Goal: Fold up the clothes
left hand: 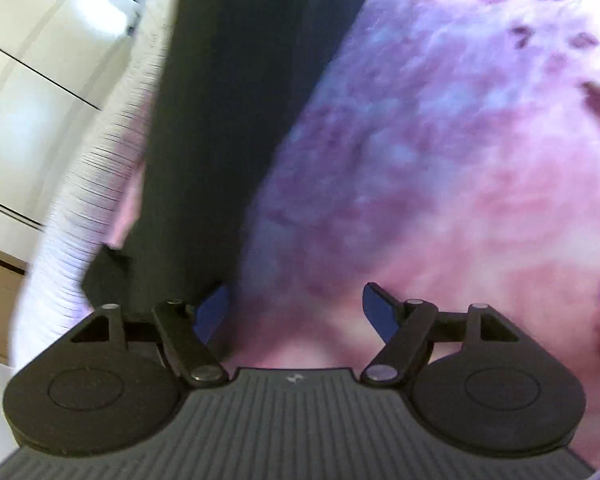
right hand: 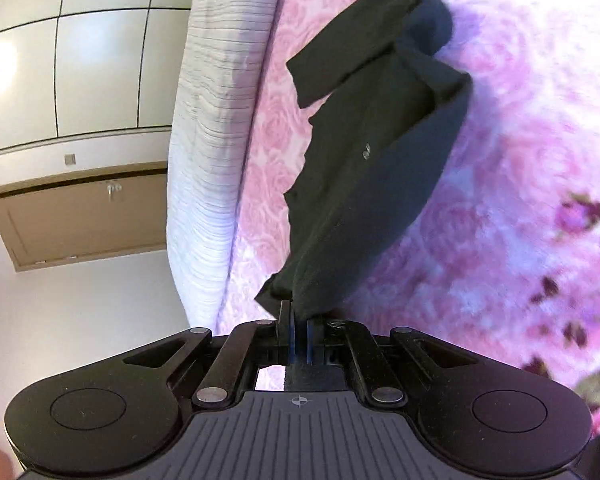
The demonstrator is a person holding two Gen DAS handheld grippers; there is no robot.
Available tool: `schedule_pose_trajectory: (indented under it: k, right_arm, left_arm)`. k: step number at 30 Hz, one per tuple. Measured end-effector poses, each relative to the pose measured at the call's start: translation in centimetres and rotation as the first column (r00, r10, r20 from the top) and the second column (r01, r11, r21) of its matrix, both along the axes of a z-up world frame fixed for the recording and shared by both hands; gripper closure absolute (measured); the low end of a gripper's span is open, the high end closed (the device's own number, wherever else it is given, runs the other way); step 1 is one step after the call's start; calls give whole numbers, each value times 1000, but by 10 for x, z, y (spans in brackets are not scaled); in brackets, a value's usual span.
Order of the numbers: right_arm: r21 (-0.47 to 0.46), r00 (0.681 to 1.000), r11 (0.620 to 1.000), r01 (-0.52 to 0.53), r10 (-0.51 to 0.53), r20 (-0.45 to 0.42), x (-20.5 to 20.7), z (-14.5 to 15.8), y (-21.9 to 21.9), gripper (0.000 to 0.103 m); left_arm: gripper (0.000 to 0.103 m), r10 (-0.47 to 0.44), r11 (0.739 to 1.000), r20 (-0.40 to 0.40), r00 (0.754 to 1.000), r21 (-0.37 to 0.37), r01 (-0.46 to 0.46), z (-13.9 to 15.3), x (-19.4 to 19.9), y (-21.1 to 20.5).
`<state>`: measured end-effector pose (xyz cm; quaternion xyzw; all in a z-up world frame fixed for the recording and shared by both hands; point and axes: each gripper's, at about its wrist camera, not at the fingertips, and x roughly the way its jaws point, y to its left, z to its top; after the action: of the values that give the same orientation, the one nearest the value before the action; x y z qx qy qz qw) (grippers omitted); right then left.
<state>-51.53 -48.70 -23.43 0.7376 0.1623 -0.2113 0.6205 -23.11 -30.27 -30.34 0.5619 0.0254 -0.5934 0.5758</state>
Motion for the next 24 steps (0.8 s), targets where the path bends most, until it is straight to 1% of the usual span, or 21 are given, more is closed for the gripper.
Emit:
schedule_pose_trajectory:
  k: [1, 2, 5, 6, 9, 11, 13, 14, 15, 16, 17, 18, 20, 21, 22, 24]
  right_arm:
    - [-18, 999, 1000, -19, 19, -30, -6, 3, 1, 100]
    - [-22, 998, 999, -32, 31, -58, -14, 4, 4, 100]
    - [3, 989, 999, -53, 53, -134, -34, -4, 17, 100]
    - [21, 988, 999, -50, 53, -146, -40, -9, 23, 100]
    - [97, 982, 994, -47, 64, -175, -57, -21, 44, 100]
    - [126, 984, 990, -64, 84, -159, -65, -18, 55, 100]
    - [128, 983, 987, -95, 113, -147, -62, -14, 63, 100]
    - [125, 982, 986, -107, 125, -144, -60, -12, 65, 100]
    - [118, 980, 987, -112, 129, -150, -61, -8, 66, 100]
    - [110, 979, 988, -113, 130, -160, -64, -4, 65, 100]
    - [98, 976, 989, -115, 130, -174, -68, -1, 65, 100]
    - [69, 969, 989, -128, 139, -203, -70, 4, 62, 100]
    - [-5, 947, 985, -170, 162, -277, -71, 13, 54, 100]
    - [-48, 931, 976, -211, 186, -315, -68, 18, 51, 100]
    - [-91, 909, 959, -268, 221, -352, -64, 21, 49, 100]
    - [-153, 860, 910, -386, 295, -417, -53, 26, 51, 100]
  left_arm:
    - [33, 19, 1000, -5, 1000, -8, -19, 4, 5, -2]
    - [33, 50, 999, -37, 998, -5, -50, 9, 14, -3]
    - [33, 113, 994, -104, 988, 1, -113, 20, 36, 5]
    - [33, 117, 993, -100, 988, 3, -117, 19, 39, 9]
    - [33, 64, 998, -90, 994, 19, -62, 9, 36, 14]
    - [32, -4, 1000, -38, 999, 2, 4, 0, 29, 14]
    - [31, -64, 998, 29, 998, -16, 65, -10, 21, 13]
    - [31, -79, 996, 66, 995, -22, 81, -13, 20, 10]
    - [44, -92, 995, 103, 990, -28, 96, -16, 20, 7]
    - [61, -100, 994, 97, 990, -24, 102, -15, 22, 4]
    - [92, -97, 995, 55, 994, -5, 98, -9, 28, 2]
    - [95, -92, 996, 9, 996, 16, 92, -3, 34, 0]
    - [98, -102, 994, -27, 994, 30, 103, 21, 42, 6]
    - [98, -101, 993, -56, 993, 63, 104, 34, 43, 16]
    - [98, -98, 989, -86, 991, 100, 106, 46, 42, 26]
    - [98, -87, 978, -147, 985, 173, 113, 72, 41, 47]
